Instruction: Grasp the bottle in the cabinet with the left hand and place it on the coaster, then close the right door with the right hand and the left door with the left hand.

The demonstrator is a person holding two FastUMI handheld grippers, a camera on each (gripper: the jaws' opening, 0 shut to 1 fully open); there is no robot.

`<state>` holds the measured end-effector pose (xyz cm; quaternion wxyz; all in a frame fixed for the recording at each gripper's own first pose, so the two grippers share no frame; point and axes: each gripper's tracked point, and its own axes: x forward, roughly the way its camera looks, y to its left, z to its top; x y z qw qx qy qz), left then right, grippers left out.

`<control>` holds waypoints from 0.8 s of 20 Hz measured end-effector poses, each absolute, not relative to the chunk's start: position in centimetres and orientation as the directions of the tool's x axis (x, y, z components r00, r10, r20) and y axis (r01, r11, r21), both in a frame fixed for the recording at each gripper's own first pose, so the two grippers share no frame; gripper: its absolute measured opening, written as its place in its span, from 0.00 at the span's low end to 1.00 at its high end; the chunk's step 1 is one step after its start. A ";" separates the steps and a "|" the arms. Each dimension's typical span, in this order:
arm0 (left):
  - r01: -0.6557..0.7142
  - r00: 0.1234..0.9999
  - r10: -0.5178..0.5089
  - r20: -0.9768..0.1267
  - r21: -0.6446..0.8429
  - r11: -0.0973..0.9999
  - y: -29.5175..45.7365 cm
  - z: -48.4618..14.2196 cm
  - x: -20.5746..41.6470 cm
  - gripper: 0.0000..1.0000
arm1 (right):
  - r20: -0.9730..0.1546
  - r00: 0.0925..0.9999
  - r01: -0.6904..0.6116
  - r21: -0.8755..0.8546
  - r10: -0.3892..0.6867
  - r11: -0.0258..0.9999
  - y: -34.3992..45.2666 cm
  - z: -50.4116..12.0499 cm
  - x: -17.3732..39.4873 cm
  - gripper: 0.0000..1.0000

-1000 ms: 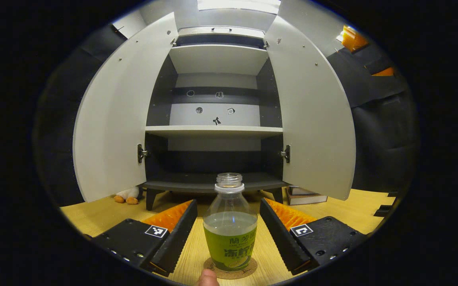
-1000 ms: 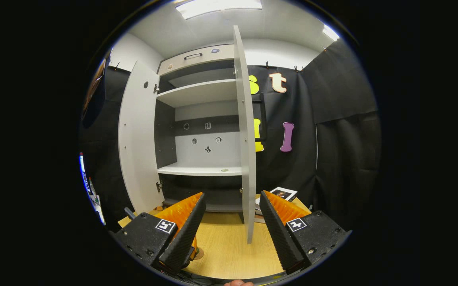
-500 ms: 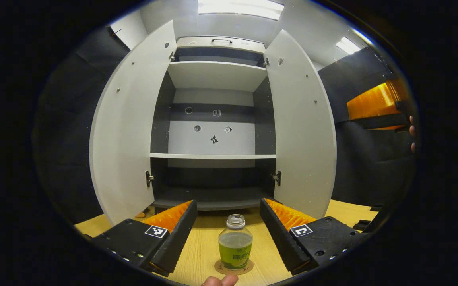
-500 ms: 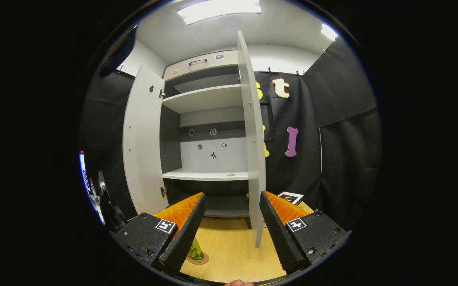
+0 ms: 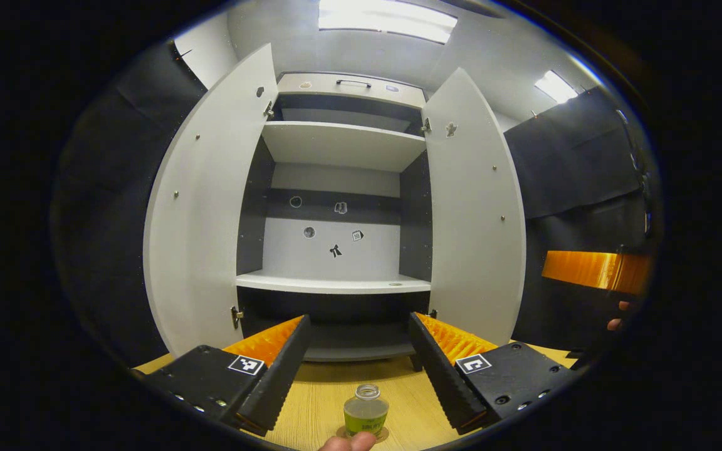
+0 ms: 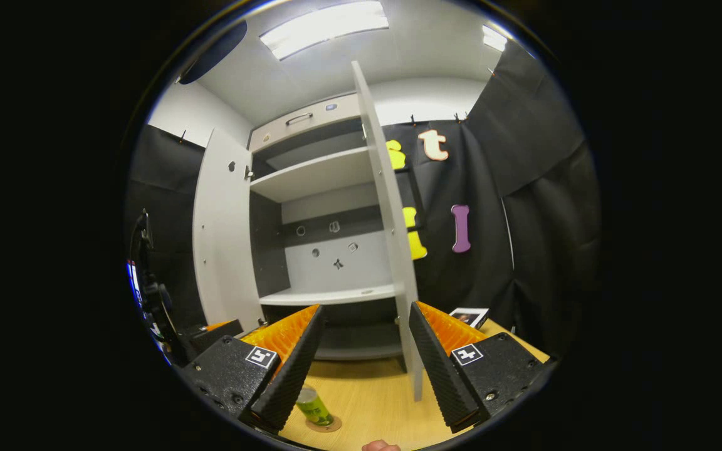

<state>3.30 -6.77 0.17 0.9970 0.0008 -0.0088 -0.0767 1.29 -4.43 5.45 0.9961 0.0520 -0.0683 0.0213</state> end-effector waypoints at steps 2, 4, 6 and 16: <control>0.160 0.987 -0.160 0.010 -0.002 0.987 -6.8 0.3 3.1 0.95 | 0.157 0.987 -0.031 0.089 0.016 0.996 -5.8 6.8 1.4 0.83; 0.150 0.989 -0.150 0.007 0.004 0.989 -6.6 0.2 2.9 0.94 | 0.187 0.982 0.007 0.067 -0.020 0.998 -8.1 9.0 1.8 0.83; 0.141 0.990 -0.141 -0.011 -0.004 0.990 -6.3 -0.5 2.6 0.95 | 0.199 0.977 0.072 0.051 -0.081 0.996 -11.1 11.1 2.7 0.83; 0.081 0.994 -0.080 -0.078 0.009 0.997 -4.0 -2.9 -0.3 0.95 | 0.280 0.931 0.243 0.007 -0.235 0.970 -19.5 19.2 10.9 0.82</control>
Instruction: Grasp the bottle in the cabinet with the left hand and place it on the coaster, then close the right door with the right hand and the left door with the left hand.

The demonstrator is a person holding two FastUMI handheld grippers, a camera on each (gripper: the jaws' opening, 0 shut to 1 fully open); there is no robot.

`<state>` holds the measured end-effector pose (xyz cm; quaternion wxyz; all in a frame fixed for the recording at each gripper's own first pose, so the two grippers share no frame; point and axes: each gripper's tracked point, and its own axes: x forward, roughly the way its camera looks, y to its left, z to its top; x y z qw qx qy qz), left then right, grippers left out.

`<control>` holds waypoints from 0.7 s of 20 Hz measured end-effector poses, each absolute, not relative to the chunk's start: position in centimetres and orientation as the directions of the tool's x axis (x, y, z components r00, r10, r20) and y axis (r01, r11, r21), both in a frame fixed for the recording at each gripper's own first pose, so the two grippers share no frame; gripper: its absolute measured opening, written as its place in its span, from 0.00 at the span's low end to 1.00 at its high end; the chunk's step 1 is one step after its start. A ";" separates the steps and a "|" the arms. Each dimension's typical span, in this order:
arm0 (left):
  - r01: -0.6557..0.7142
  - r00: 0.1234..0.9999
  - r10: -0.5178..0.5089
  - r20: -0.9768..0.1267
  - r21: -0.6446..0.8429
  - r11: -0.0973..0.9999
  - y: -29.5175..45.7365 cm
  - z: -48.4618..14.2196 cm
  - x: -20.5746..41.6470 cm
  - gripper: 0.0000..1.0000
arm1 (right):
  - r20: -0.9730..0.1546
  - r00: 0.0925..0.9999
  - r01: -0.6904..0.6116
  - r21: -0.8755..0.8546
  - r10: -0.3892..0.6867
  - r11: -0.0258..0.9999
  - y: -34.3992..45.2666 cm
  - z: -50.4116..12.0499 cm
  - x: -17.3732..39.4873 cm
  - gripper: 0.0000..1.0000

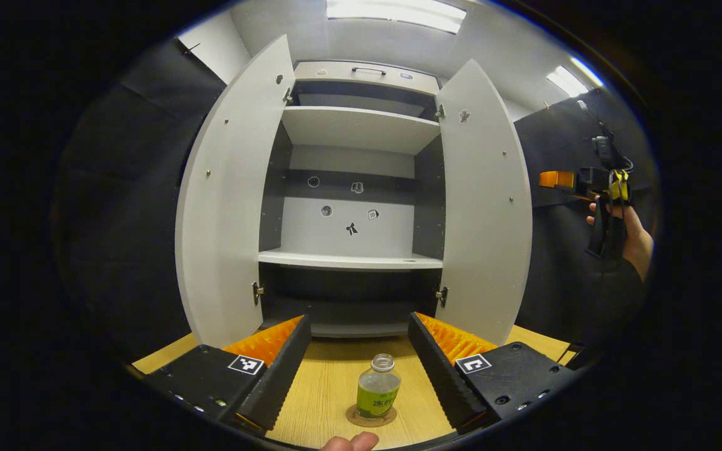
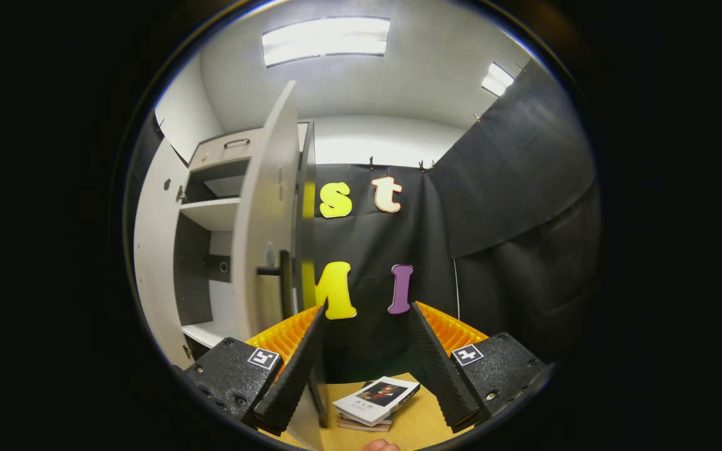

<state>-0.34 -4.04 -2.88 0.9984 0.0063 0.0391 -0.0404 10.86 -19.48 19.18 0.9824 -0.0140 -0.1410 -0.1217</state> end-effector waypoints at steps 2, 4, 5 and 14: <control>0.072 0.994 -0.071 -0.086 0.016 0.997 -3.5 -3.2 -0.6 0.95 | 0.275 0.933 0.243 -0.006 -0.232 0.970 -19.4 19.5 11.9 0.82; 0.055 0.995 -0.054 -0.087 0.017 0.998 -2.9 -3.2 -0.7 0.95 | 0.266 0.938 0.235 -0.018 -0.222 0.972 -19.1 19.3 12.1 0.82; 0.049 0.995 -0.047 -0.087 0.014 0.999 -2.8 -3.2 -0.7 0.95 | 0.259 0.942 0.227 -0.022 -0.214 0.974 -18.9 19.2 12.2 0.82; 0.017 0.997 -0.015 -0.078 0.024 1.000 -1.3 -2.8 -0.2 0.95 | 0.289 0.924 0.297 -0.129 -0.251 0.946 -17.5 19.7 12.4 0.81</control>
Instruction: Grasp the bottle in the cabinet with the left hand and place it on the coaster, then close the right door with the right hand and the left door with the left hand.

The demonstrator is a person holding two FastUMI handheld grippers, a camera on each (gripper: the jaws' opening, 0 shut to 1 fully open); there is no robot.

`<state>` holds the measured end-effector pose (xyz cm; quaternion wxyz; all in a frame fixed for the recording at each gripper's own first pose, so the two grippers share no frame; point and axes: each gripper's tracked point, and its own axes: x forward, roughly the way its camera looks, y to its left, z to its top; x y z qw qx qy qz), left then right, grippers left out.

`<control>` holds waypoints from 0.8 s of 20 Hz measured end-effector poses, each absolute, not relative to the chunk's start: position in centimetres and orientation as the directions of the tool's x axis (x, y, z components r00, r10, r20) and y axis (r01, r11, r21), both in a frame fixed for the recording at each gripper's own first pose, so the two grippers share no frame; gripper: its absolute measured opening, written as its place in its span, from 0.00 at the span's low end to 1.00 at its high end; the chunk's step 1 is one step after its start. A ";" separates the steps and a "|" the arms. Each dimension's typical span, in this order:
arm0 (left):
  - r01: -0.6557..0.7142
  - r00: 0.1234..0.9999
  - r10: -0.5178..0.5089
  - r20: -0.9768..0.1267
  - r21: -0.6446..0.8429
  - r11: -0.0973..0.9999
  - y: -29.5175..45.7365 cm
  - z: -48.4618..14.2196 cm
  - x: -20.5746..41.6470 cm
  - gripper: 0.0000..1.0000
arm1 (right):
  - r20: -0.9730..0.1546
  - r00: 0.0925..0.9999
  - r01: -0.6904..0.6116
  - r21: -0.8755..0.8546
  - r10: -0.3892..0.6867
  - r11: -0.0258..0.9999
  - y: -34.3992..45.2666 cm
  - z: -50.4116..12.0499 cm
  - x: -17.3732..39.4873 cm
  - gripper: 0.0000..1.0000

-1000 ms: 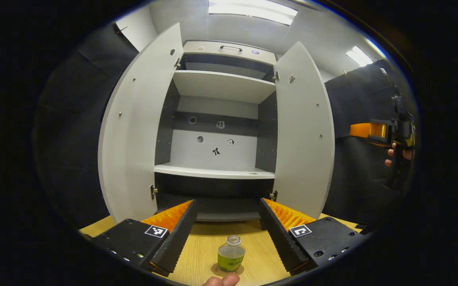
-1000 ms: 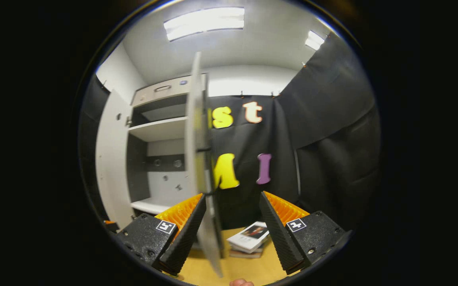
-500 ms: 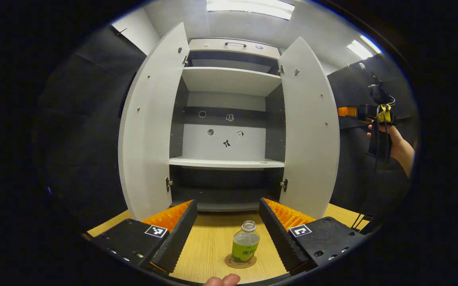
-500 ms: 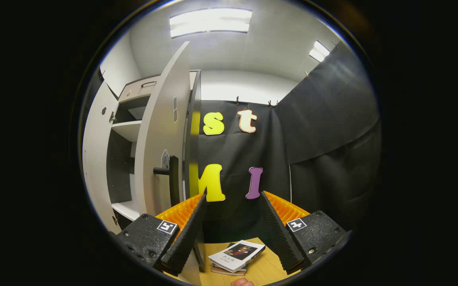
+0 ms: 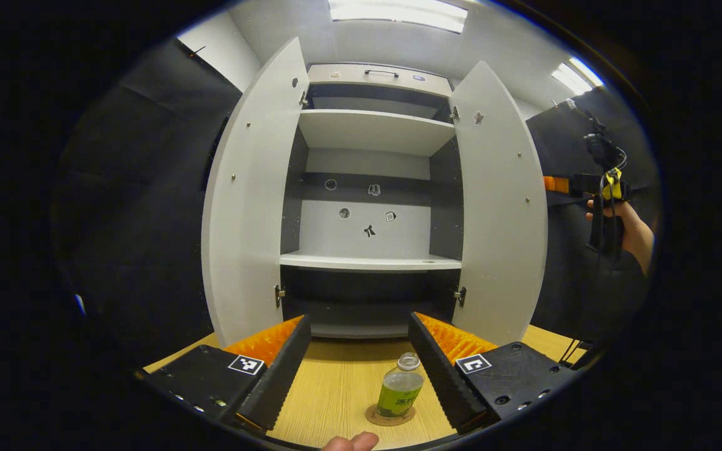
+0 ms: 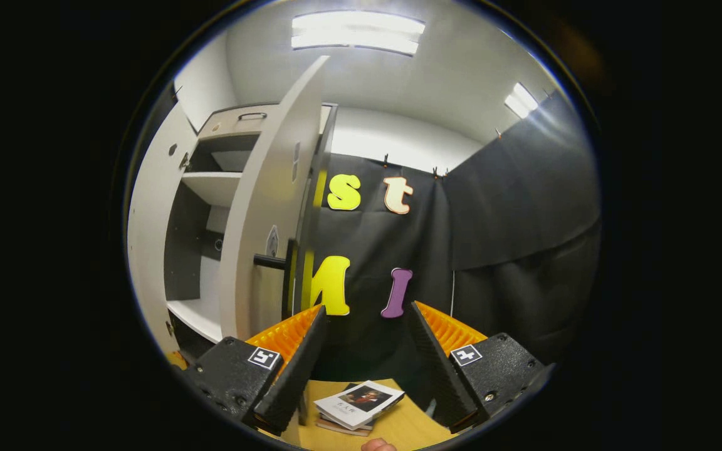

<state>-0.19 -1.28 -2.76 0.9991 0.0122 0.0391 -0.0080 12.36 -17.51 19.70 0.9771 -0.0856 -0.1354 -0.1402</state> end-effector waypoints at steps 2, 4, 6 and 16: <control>0.012 0.996 -0.011 -0.087 0.018 1.000 -1.2 -3.0 0.0 0.95 | 0.277 0.926 0.292 -0.099 -0.255 0.951 -17.5 19.4 12.2 0.81; 0.020 0.996 -0.019 -0.085 0.010 1.000 -1.3 -2.9 0.1 0.95 | 0.257 0.937 0.258 -0.057 -0.235 0.965 -16.8 19.0 12.3 0.81; 0.028 0.997 -0.027 -0.076 0.012 1.000 -1.5 -2.8 0.4 0.95 | 0.249 0.946 0.216 -0.002 -0.208 0.976 -15.3 18.6 12.5 0.81; -0.035 0.996 0.032 -0.078 -0.034 0.999 0.3 -3.3 0.2 0.95 | 0.241 0.971 0.004 0.009 -0.006 1.000 -5.4 17.2 15.3 0.81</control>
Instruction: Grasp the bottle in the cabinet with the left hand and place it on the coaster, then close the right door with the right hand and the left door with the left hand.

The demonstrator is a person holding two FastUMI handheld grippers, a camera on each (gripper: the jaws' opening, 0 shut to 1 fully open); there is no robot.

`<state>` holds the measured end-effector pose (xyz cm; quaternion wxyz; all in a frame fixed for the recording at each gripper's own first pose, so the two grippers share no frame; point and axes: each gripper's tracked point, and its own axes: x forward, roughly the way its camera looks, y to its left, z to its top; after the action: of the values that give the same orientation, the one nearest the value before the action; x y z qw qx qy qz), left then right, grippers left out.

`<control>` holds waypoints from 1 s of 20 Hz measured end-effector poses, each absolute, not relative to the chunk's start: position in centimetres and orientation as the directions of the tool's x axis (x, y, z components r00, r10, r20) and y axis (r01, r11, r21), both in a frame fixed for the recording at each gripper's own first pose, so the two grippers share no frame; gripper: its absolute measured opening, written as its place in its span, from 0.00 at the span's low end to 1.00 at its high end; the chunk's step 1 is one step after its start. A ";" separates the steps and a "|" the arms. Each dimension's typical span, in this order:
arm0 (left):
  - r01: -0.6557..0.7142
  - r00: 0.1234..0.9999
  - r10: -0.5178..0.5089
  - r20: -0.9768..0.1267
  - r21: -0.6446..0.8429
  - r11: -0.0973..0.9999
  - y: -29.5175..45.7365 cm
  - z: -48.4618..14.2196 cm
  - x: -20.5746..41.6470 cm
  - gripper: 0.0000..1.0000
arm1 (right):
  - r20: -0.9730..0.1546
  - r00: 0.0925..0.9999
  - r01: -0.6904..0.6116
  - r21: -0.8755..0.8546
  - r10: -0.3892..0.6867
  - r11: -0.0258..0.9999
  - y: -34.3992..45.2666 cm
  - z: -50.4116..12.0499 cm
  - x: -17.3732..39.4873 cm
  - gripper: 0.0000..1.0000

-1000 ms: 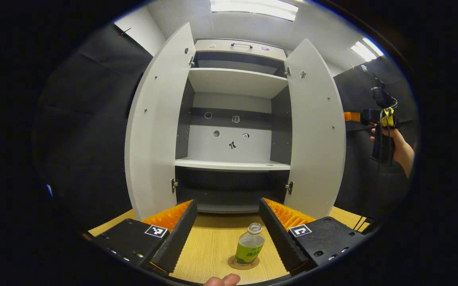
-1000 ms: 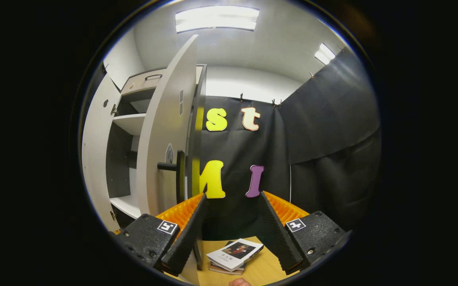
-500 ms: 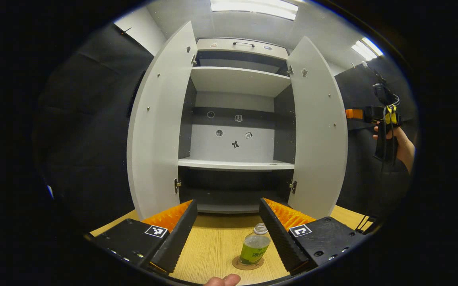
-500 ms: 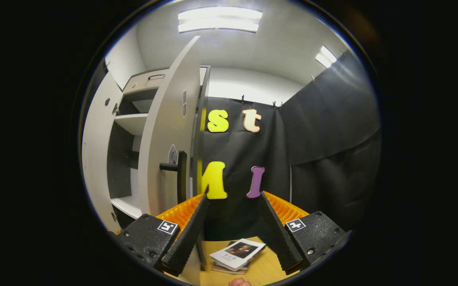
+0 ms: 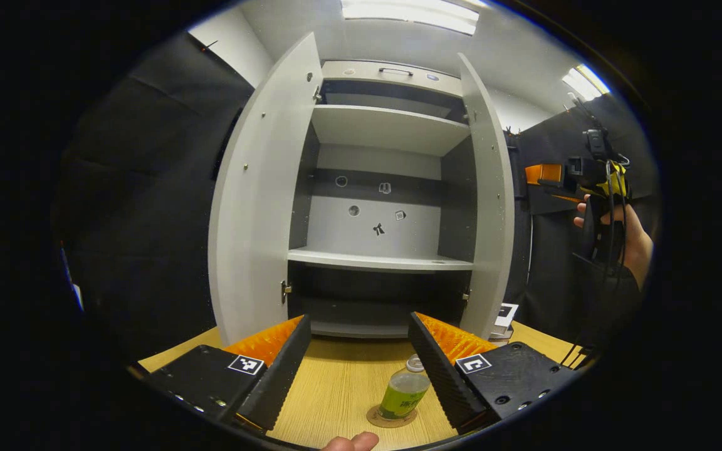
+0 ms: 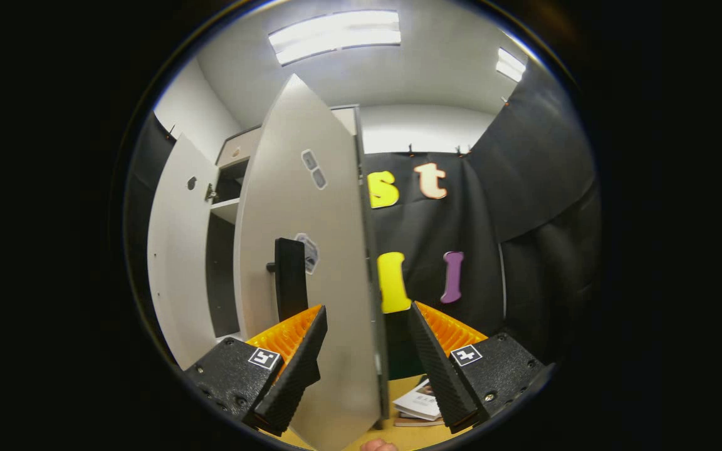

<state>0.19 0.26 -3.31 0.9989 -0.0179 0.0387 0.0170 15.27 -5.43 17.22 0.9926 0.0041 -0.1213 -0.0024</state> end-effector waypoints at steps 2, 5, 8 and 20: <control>-0.053 0.996 0.049 -0.079 -0.041 0.998 0.9 -3.4 0.1 0.94 | 0.244 0.969 -0.021 -0.020 0.025 1.000 -3.8 17.2 16.1 0.81; -0.075 0.994 0.072 -0.080 -0.044 0.996 1.8 -3.4 -0.1 0.94 | 0.224 0.974 -0.003 -0.066 0.018 0.998 -3.4 17.0 16.8 0.82; -0.090 0.993 0.085 -0.080 -0.051 0.995 2.4 -3.5 -0.3 0.93 | 0.250 0.968 -0.009 -0.044 0.020 0.999 -3.7 17.7 15.6 0.82; -0.041 0.998 0.040 -0.046 -0.022 0.999 1.2 -1.8 0.3 0.94 | 0.182 0.980 0.082 -0.030 -0.075 0.996 -6.9 10.0 7.9 0.82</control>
<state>0.29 1.20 -1.80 0.9995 -0.0116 0.0228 0.0203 7.87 -6.88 10.03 0.9949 -0.0186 -0.0906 -0.0395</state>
